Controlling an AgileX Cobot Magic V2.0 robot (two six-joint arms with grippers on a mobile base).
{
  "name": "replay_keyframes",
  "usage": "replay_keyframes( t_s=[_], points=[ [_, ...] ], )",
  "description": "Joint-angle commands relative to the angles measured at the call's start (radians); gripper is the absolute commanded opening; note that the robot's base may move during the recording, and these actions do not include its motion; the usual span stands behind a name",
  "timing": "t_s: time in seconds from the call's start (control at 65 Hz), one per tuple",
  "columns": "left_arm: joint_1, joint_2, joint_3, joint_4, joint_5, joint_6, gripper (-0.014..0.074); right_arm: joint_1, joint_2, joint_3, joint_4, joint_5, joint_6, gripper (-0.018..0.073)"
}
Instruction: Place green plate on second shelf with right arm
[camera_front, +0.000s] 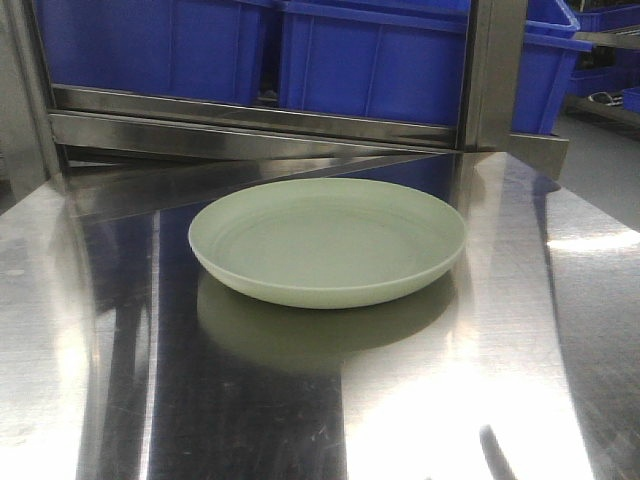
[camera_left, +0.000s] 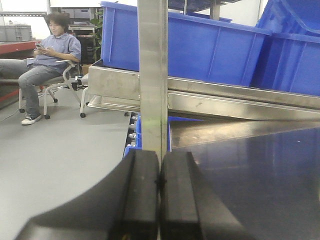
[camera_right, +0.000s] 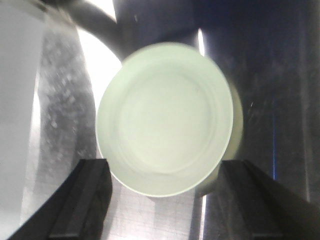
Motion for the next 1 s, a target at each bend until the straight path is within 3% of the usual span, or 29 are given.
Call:
replay_keyframes(
  t_s=[0.0,0.338,0.554,0.985],
  points=[
    [0.003,-0.020,0.040,-0.003,-0.092,-0.002,0.0130,0.023,0.029,-0.020,0.040,-0.071,0.007,0.0573],
    [0.003,-0.020,0.040,-0.003,-0.092,-0.002,0.0130,0.029,0.157,0.127,0.044,-0.236,0.042,0.0573],
    [0.003,-0.020,0.040,-0.003,-0.092,-0.002,0.0130,0.029,0.210,0.134,0.098,-0.259,0.043,0.0573],
    [0.003,-0.020,0.040,-0.003,-0.092,-0.002,0.0130,0.066,0.335,0.134,0.104,-0.245,0.043,0.0573]
  ],
)
